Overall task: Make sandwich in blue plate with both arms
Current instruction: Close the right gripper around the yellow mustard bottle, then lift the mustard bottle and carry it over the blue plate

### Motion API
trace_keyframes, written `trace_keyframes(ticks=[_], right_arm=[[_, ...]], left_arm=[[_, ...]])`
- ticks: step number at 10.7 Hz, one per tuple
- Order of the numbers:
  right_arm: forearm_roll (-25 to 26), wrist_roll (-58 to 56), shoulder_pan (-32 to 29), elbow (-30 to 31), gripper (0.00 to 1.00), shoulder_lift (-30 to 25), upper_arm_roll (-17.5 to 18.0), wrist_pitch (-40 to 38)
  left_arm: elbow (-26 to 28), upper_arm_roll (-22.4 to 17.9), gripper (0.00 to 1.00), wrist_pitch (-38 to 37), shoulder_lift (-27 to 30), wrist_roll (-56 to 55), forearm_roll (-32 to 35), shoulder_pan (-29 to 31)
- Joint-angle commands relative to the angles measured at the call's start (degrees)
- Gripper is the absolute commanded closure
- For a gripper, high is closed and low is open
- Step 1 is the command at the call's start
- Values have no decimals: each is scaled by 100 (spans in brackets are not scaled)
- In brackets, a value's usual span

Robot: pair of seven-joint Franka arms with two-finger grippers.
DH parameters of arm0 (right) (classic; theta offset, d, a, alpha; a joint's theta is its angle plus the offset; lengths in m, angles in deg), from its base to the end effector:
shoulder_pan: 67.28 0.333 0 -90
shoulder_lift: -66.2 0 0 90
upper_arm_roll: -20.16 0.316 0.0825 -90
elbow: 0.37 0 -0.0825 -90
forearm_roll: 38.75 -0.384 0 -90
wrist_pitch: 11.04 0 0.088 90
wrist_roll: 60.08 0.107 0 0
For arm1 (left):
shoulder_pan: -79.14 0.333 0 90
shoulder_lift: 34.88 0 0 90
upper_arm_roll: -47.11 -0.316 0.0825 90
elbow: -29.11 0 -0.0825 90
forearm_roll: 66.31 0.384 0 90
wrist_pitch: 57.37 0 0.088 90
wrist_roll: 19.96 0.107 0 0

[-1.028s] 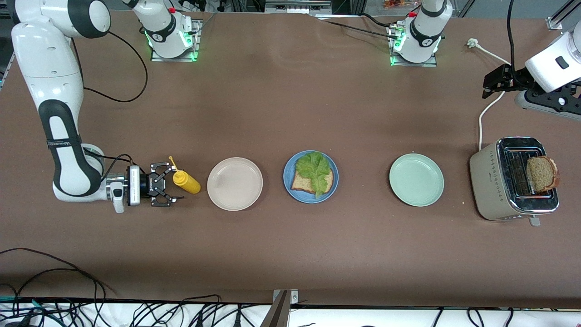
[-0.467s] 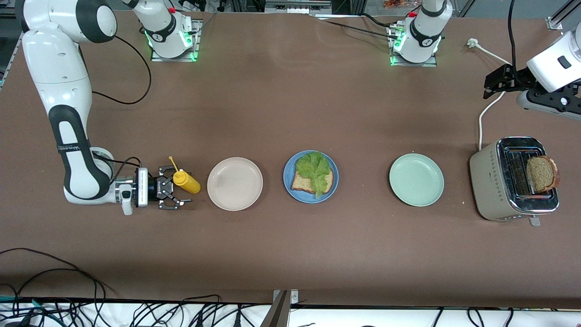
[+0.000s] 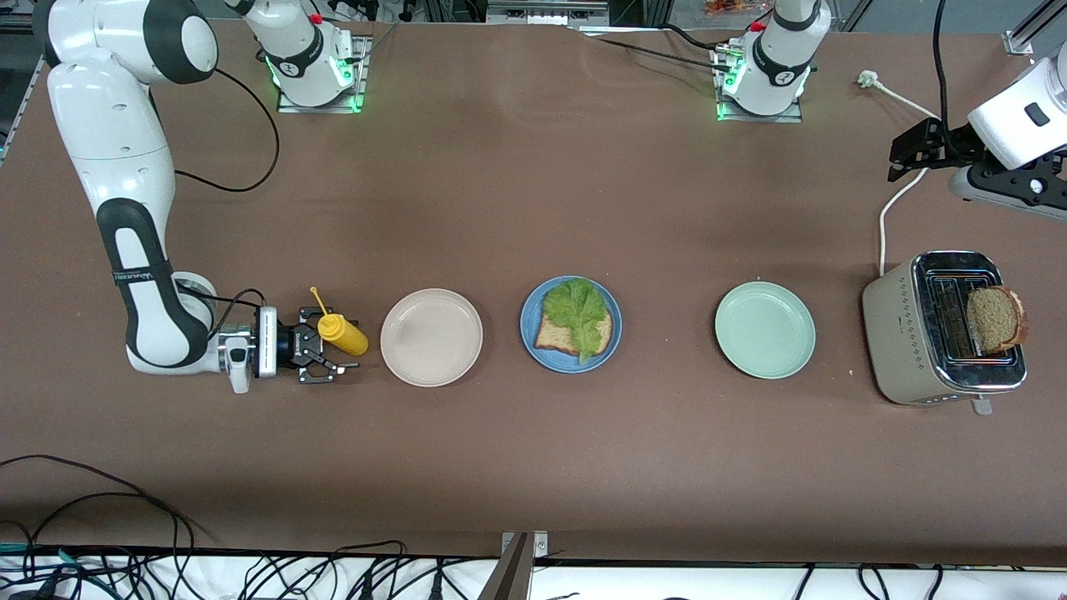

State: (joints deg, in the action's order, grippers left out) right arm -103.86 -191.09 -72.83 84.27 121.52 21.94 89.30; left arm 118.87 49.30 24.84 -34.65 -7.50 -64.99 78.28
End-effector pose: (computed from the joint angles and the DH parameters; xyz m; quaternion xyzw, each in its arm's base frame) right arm 0.6611 0.0349 0.1011 -0.5924 -0.5827 -0.3308 0.4474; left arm 0.5376 -0.0260 0.6177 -0.9889 0.1338 0.0646 0.0063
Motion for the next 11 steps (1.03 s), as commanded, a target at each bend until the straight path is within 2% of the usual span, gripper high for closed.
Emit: trace_keyframes(ticks=[1, 2, 4, 5, 9, 11], right_arm=[[-177, -468, 54, -168, 35, 154, 42, 195], [-177, -644, 54, -168, 46, 154, 42, 248], [-177, -900, 54, -168, 90, 162, 42, 380], [-160, -918, 98, -168, 100, 145, 33, 467], [76, -113, 449, -159, 100, -153, -72, 819], [497, 747, 878, 7, 100, -635, -457, 872]], left_arm=[[-151, -78, 0, -65, -67, 55, -132, -20], [-151, -78, 0, -66, -67, 55, -132, 7], [-142, -78, 0, -74, -67, 46, -132, 7], [-125, -78, 0, -83, -67, 55, -132, 7], [-151, -78, 0, -83, -67, 37, -132, 7], [-151, -78, 0, -83, -67, 46, -132, 7]])
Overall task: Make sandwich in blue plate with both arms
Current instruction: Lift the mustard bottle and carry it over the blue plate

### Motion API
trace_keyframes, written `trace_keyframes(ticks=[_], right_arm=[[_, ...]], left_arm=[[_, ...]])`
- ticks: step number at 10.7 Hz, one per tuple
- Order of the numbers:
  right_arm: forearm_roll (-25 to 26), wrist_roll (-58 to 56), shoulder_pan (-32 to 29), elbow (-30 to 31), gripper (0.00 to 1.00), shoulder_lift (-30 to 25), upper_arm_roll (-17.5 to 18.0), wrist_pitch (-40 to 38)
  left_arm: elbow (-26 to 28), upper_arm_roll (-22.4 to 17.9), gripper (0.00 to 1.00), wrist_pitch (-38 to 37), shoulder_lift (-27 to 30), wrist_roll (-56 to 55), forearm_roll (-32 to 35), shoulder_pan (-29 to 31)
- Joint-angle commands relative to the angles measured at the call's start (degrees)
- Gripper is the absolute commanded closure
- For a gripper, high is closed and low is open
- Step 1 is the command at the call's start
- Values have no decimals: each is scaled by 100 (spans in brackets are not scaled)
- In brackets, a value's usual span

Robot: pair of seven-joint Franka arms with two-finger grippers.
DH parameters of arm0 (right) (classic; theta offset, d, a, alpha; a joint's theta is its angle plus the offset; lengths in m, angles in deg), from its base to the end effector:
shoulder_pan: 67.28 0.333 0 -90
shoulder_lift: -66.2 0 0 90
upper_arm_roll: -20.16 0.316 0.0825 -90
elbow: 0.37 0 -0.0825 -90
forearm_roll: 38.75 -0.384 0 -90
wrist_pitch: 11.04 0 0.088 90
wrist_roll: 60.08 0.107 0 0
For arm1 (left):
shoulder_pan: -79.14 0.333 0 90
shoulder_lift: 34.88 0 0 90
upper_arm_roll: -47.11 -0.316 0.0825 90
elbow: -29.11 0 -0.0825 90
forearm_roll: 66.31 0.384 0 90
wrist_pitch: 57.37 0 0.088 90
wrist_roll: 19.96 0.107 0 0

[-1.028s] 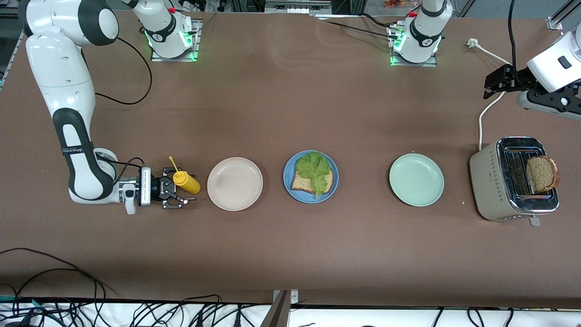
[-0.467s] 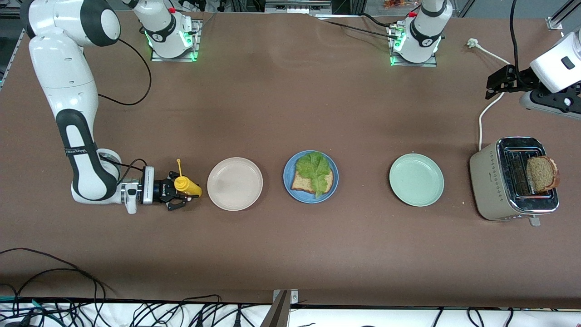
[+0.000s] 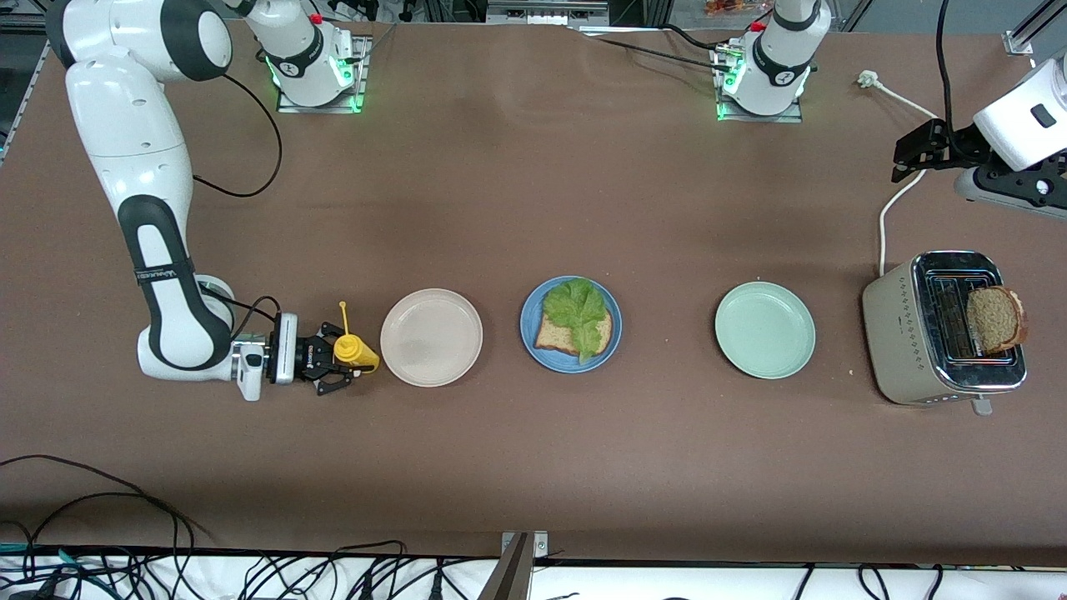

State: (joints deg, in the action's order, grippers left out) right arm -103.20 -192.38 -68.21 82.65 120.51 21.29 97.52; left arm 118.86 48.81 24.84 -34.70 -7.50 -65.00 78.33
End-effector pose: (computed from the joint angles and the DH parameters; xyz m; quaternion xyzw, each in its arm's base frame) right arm 0.6824 0.0665 0.1172 -0.5950 -0.6282 -0.3303 0.3771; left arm 0.5380 -0.0209 0.6173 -0.9895 0.1292 0.0649 0.0058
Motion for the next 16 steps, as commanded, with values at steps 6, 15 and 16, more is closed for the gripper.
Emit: trace_keyframes(ticks=[6, 15, 16], right_arm=[[2013, 3906, 2242, 426, 100, -1721, -1840, 86], [3727, 8294, 5829, 338, 100, -1943, -3873, -300], [3999, 8647, 6068, 251, 100, -1855, -3901, -300]], left_arm=[[-142, -30, 0, -83, -62, 55, -131, 46], [-142, -30, 0, -83, -62, 55, -140, 55], [-142, -30, 0, -83, -62, 55, -140, 55]])
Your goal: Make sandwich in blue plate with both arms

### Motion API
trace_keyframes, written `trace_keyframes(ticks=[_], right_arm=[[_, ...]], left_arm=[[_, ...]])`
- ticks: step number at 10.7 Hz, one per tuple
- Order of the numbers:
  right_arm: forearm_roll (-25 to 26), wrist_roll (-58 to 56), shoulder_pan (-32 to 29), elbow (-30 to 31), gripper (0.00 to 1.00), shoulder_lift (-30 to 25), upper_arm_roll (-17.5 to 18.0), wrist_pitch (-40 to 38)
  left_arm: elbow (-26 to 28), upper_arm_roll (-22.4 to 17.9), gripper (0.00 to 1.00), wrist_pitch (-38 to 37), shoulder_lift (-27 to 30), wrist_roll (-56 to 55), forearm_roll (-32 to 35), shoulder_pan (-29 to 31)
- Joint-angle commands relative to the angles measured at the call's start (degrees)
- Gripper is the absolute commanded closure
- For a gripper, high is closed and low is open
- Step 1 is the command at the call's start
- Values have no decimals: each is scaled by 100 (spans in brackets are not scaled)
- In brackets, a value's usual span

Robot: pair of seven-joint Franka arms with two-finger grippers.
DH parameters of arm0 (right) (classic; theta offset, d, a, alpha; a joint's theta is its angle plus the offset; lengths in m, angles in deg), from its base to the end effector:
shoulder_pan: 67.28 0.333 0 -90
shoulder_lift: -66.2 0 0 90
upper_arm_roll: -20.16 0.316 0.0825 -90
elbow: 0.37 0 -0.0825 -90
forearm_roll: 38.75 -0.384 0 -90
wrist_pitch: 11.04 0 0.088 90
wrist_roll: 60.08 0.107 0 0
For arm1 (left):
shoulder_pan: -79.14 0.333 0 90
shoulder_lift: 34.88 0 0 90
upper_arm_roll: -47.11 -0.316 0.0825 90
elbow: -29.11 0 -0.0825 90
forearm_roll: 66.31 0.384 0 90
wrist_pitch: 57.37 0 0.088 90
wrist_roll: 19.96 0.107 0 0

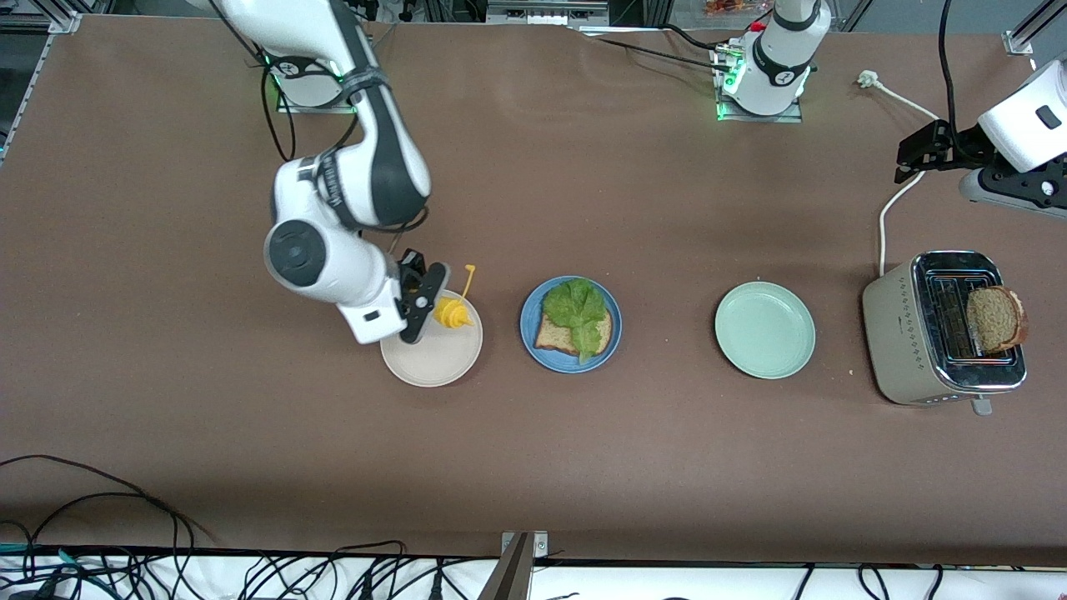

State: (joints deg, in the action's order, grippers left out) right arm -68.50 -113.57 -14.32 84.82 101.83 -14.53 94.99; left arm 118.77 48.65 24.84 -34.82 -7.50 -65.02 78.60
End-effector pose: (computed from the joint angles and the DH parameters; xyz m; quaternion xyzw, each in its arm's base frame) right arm 0.6108 0.3168 0.3458 -0.8388 -0.5355 0.0435 0.0887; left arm 0.5388 -0.0169 0.6169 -0.9899 0.1255 0.0652 0.0054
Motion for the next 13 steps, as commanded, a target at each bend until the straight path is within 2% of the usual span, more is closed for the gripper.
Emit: trace_keyframes(ticks=[1, 3, 5, 8, 11, 13], right_arm=[[828, 1056, 916, -29, 100, 92, -328, -47], [1321, 1549, 1486, -186, 100, 363, -590, -160], [1752, 1866, 2006, -913, 100, 1039, -898, -739], [2595, 2280, 2420, -1022, 100, 1340, -873, -838], [3211, 2430, 2623, -1127, 100, 1884, -864, -830], [3379, 2527, 2650, -1137, 100, 2096, -864, -759]], left_arm=[[-132, -14, 0, -83, -50, 55, -138, 20], [-124, -14, 0, -83, -50, 63, -138, 29], [-115, -14, 0, -83, -50, 63, -138, 29], [-115, -14, 0, -83, -50, 63, -138, 46], [-115, -14, 0, -92, -50, 63, -138, 81], [-115, -14, 0, -92, -50, 63, -138, 99]])
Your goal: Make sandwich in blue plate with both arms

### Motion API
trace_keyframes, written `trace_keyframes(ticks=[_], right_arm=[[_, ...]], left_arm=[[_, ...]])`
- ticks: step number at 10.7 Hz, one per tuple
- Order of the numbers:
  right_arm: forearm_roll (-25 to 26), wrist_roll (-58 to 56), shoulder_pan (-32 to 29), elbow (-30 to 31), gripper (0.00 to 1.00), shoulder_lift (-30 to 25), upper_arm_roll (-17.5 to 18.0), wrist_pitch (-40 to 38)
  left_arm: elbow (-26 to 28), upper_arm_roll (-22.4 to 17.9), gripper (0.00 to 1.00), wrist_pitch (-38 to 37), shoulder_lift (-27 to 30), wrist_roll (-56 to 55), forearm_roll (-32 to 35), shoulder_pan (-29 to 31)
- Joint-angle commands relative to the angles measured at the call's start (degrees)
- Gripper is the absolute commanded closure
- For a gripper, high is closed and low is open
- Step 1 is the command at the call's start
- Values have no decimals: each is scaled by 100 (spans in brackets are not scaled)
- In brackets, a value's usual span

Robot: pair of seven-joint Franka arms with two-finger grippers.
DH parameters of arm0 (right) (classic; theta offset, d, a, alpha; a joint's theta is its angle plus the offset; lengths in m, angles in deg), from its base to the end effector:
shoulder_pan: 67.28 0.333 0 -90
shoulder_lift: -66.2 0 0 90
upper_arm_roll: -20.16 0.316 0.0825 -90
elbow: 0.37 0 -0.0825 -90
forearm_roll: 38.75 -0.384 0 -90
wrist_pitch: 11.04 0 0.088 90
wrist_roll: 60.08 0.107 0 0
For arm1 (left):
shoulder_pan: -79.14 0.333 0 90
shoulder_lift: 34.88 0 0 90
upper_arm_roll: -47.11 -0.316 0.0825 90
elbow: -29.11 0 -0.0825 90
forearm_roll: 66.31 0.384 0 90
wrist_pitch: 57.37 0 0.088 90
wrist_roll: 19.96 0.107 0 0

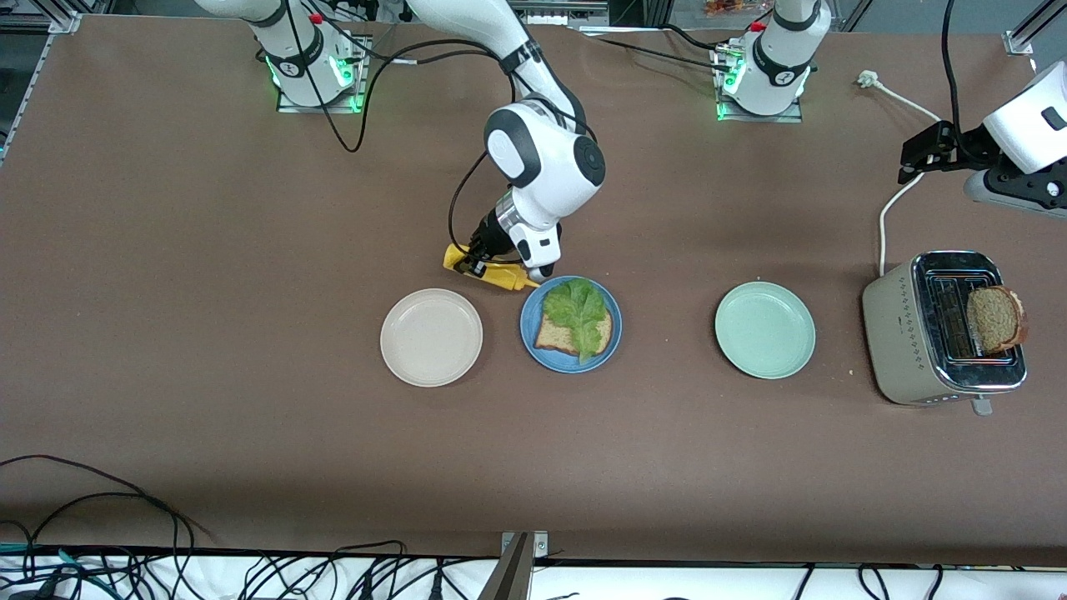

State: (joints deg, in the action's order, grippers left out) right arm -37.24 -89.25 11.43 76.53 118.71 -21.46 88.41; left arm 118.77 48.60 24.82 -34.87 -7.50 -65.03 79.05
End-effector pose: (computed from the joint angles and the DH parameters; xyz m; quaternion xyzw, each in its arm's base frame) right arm 0.4813 0.5013 0.2566 0.7538 0.5653 -0.1278 0.3096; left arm 0.5392 -0.0122 0.6164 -0.9904 0.1212 0.0658 0.0049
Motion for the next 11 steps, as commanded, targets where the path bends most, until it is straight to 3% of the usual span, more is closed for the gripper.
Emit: trace_keyframes(ticks=[1, 8, 9, 11], right_arm=[[341, 95, 74, -316, 100, 461, -171, -67], [315, 148, 48, -307, 100, 400, -101, 64], [211, 139, -126, -281, 100, 199, 91, 222], [-35, 51, -950, -193, 100, -669, 836, 407]], left_arm=[[-115, -9, 0, -90, -45, 63, -137, 54], [-115, -9, 0, -90, -45, 63, -137, 54], [-115, -9, 0, -90, -45, 63, -137, 54], [-115, -9, 0, -90, -45, 55, -137, 54]])
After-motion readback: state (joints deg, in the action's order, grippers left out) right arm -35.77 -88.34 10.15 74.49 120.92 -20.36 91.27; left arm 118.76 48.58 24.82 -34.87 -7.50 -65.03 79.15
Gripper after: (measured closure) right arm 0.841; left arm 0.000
